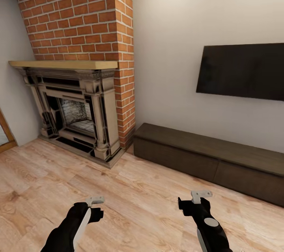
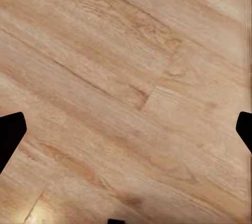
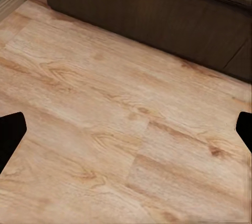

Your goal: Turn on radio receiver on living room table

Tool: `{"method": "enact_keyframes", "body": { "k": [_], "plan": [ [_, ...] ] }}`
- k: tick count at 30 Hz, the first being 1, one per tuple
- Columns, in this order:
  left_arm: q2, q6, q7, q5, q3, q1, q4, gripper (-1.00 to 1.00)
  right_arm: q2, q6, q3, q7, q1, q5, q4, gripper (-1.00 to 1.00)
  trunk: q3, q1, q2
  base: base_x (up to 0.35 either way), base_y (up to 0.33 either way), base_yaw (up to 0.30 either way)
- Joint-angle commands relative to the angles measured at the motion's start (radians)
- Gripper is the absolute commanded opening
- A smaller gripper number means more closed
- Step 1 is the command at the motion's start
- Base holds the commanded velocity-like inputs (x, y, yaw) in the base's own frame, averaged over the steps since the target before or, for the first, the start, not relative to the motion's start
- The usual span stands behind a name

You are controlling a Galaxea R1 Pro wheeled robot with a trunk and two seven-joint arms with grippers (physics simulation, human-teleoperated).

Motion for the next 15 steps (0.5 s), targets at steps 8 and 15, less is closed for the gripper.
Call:
{"method": "enact_keyframes", "body": {
  "k": [8, 15],
  "plan": [
    [-0.003, 0.0, 0.001, 0.001, 0.0, 0.0, -0.001, 1.0, 0.001, -0.001, -0.001, 0.0, 0.0, 0.0, 0.0, 1.0, 0.0, 0.0, 0.0, 0.0, 0.0, -0.291],
    [-0.007, 0.0, 0.0, 0.001, -0.001, 0.0, 0.001, 1.0, 0.001, -0.001, -0.002, 0.0, 0.0, 0.0, 0.0, 1.0, 0.0, 0.0, 0.0, 0.0, 0.0, -0.292]
  ]
}}
